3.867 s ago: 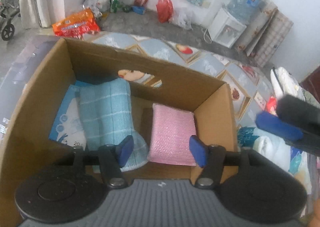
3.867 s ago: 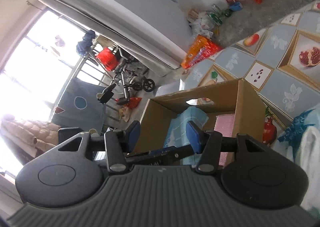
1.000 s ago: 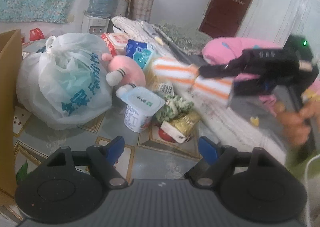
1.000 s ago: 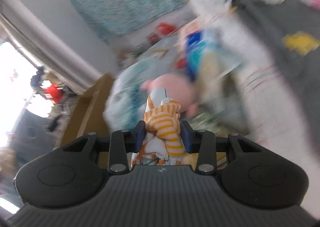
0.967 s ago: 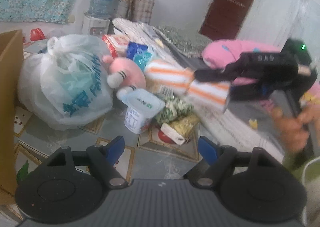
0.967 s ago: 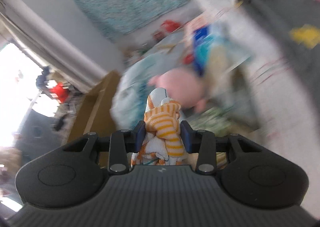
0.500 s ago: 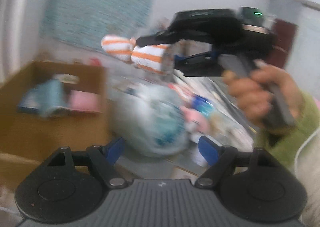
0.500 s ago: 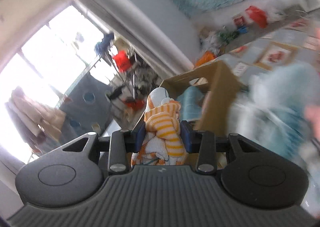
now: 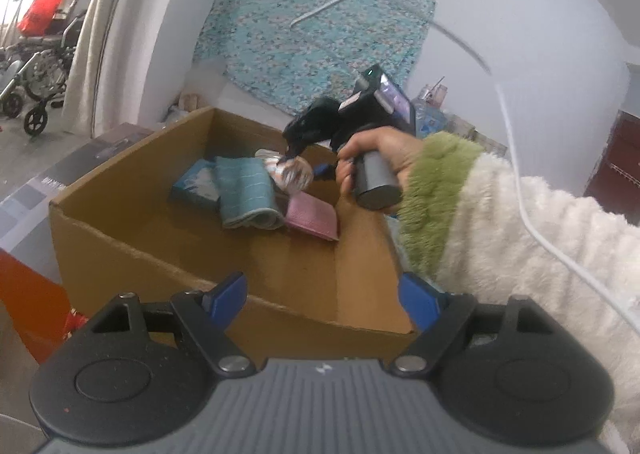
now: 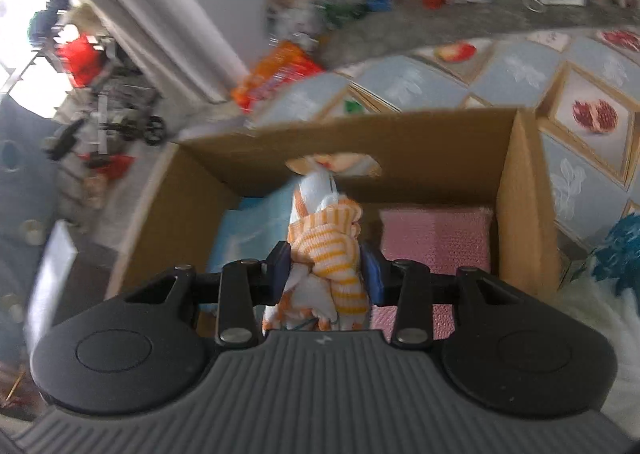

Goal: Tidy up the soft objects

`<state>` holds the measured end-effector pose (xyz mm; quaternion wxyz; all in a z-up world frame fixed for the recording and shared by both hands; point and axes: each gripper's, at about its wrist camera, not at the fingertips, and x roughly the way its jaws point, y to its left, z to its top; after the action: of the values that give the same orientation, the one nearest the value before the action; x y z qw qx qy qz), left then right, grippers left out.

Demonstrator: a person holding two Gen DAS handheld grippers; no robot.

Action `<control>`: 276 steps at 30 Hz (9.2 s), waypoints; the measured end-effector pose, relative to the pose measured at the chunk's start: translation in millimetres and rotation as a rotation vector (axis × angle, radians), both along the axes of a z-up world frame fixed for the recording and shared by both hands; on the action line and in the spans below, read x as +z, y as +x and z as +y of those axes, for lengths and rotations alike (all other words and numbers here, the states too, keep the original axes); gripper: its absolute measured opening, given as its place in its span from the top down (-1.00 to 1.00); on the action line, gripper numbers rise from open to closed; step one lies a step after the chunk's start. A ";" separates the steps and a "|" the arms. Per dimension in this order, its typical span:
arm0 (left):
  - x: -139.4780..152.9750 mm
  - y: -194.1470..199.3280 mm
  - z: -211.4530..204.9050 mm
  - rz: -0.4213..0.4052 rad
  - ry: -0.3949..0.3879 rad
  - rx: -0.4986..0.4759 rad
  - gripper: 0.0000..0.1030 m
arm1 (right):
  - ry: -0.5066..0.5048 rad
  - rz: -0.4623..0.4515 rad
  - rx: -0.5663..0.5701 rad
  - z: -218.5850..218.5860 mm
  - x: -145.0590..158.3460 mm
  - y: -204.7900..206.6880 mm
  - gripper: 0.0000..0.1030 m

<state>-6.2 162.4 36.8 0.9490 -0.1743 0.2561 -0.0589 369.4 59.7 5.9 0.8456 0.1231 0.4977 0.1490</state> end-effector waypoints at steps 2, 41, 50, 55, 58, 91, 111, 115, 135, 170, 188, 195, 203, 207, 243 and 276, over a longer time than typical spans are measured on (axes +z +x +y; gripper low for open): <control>-0.9 1.5 3.1 0.005 -0.004 0.000 -0.63 | -0.020 0.038 0.000 0.9 -15.4 -2.1 0.22; -34.6 22.5 -260.7 0.076 0.291 -0.720 -0.82 | 0.465 -0.404 -0.378 -481.3 -7.9 -384.3 -0.67; -26.0 59.0 -281.3 0.002 0.319 -0.641 -0.80 | 0.450 -0.399 -0.422 -480.1 -33.3 -330.1 -0.67; -24.6 89.5 -292.9 -0.030 0.343 -0.596 -0.56 | 0.440 -0.359 -0.478 -482.9 -41.6 -294.8 -0.58; -25.8 108.1 -294.9 -0.019 0.333 -0.578 -0.42 | 0.461 -0.363 -0.446 -477.1 -38.2 -278.7 -0.54; -55.9 163.9 -292.7 0.116 0.248 -0.612 -0.24 | 0.167 -0.025 -0.171 -411.5 -53.8 -123.3 -0.71; -40.6 148.6 -302.3 0.067 0.255 -0.617 -0.25 | 0.437 -0.150 -0.274 -465.9 -55.4 -151.0 -0.51; -28.9 139.8 -297.0 0.040 0.253 -0.621 -0.28 | 0.510 -0.211 -0.289 -476.5 -42.1 -165.5 -0.51; -7.1 30.4 -192.2 0.018 0.258 -0.630 -0.58 | 0.811 -0.141 -0.025 -368.7 -50.0 -254.2 -0.54; -65.2 36.3 -186.5 0.156 0.249 -0.580 -0.60 | 0.574 -0.116 -0.261 -379.2 -99.7 -330.8 -0.36; -56.9 49.7 -178.7 0.189 0.160 -0.668 -0.61 | 0.609 -0.132 -0.291 -405.4 -97.0 -354.4 -0.35; -46.0 63.1 -165.6 0.200 0.080 -0.651 -0.64 | 0.580 -0.144 -0.302 -407.2 -91.5 -348.8 -0.35; -61.9 88.5 -185.9 0.282 0.090 -0.659 -0.67 | 0.582 -0.129 -0.309 -406.3 -96.9 -341.3 -0.34; -74.0 98.6 -197.0 0.329 0.085 -0.663 -0.66 | 0.579 -0.124 -0.308 -403.9 -100.3 -336.6 -0.34; 59.3 140.3 -29.2 0.124 0.504 -0.064 -0.54 | 0.770 0.126 0.319 -128.4 9.0 -111.6 -0.24; -24.3 256.5 -3.9 0.481 0.792 -0.013 -0.56 | 0.546 0.286 0.212 -2.0 -72.2 -14.7 -0.73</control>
<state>250.3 158.5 12.5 0.8556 0.1947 0.4730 0.0796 354.6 57.6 -66.4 0.6827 0.3127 0.5629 0.3454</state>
